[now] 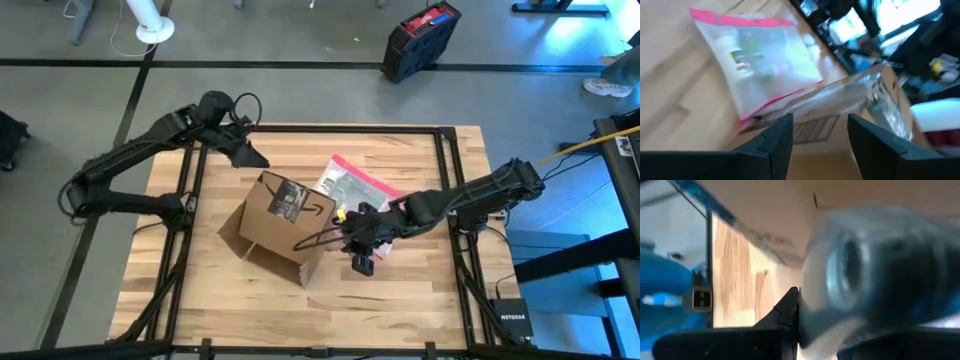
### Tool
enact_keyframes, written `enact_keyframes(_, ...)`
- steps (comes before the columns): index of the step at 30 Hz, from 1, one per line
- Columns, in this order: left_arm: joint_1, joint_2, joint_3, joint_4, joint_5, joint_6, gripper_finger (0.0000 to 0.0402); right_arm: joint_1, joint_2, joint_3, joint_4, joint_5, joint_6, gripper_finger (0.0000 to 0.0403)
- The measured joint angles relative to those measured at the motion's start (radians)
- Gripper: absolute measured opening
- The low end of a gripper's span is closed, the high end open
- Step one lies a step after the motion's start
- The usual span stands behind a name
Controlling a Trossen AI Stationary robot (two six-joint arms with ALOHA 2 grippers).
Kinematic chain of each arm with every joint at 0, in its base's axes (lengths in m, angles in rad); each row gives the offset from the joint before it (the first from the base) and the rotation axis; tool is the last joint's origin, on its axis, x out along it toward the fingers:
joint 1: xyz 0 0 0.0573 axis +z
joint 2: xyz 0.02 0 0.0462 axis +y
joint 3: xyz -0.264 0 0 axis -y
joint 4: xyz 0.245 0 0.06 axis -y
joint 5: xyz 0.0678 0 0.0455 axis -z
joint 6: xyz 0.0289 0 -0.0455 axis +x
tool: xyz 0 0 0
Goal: Unpack boxes
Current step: Break down the cardboard box with the gray cutter until it is fully flat
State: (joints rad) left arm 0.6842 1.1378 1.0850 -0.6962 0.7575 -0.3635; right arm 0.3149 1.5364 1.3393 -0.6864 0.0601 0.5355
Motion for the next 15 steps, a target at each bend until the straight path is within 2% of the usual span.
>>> enact_keyframes(6, 0.049, 0.001, -0.141, 0.262, 0.161, -0.215, 0.0178, -0.062, 0.000, -0.066, 0.147, 0.005, 0.003, 0.0071)
enact_keyframes(10, 0.051, 0.004, -0.205, 0.416, 0.218, -0.348, 0.0178, -0.112, 0.000, -0.066, 0.199, 0.014, -0.023, 0.0071)
enact_keyframes(15, -0.001, 0.005, -0.233, 0.659, 0.259, -0.524, 0.0178, -0.149, 0.000, -0.066, 0.299, 0.014, -0.056, 0.0071)
